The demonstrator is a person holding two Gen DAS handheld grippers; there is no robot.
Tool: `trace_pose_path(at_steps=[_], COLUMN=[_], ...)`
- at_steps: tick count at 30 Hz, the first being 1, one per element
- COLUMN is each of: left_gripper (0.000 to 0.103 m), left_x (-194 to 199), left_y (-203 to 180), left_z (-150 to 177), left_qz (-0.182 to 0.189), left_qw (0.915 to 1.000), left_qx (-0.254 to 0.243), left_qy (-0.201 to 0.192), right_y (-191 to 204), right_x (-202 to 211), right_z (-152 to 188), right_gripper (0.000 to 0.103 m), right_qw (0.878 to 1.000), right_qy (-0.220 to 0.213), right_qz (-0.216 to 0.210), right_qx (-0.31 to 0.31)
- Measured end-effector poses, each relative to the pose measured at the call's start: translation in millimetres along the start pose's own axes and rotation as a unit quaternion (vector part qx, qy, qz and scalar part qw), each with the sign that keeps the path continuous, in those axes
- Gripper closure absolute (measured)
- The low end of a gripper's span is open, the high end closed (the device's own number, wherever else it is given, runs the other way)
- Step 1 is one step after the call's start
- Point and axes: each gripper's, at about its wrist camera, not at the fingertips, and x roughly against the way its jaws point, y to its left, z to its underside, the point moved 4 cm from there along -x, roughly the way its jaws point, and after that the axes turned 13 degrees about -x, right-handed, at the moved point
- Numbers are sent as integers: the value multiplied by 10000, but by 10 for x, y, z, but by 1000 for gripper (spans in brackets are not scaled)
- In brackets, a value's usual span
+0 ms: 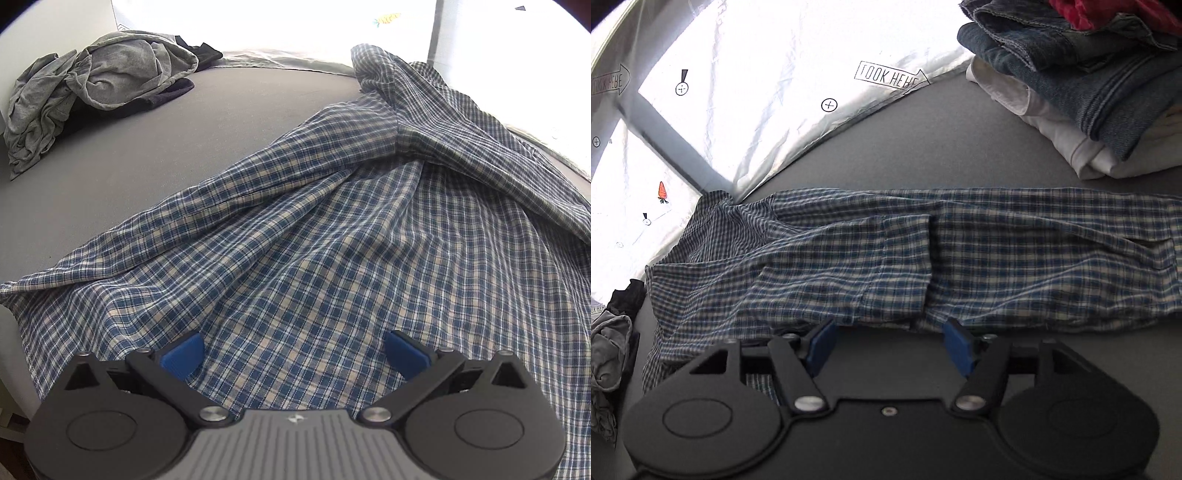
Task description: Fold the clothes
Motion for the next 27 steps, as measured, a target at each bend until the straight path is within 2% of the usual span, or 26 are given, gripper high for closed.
trace_pose_path(at_steps=[2,5,8,12,16,21,25,27], left_gripper=[0,0,0,0,0,0,0,0], left_x=[23,87,159,288,316,203,95,68], left_y=[18,116,317,787,1330,1921,2240,2313], left_z=[20,78,126,126,73,22,56,59], left_qz=[149,378,440,247,11,-112,-10,221], left_qw=[9998,9991,9989,9995,9997,9998,9999,9990], left_qx=[-129,-204,-136,-38,98,149,-110,-390], left_qy=[2,21,53,-172,-230,-105,-3,-33], right_y=[85,243,451,761,988,1141,1258,1290], right_x=[37,73,99,132,111,32,11,24], right_z=[160,406,642,902,1246,1694,1969,2052], right_gripper=[10,8,5,3,1,1,1,1], right_qw=[10000,9999,9996,9990,9992,9992,9991,9985], right_qy=[35,124,197,195,208,385,102,-44], right_qz=[14,-12,-42,-102,-115,47,388,546], right_qx=[-4,43,185,395,314,76,152,67])
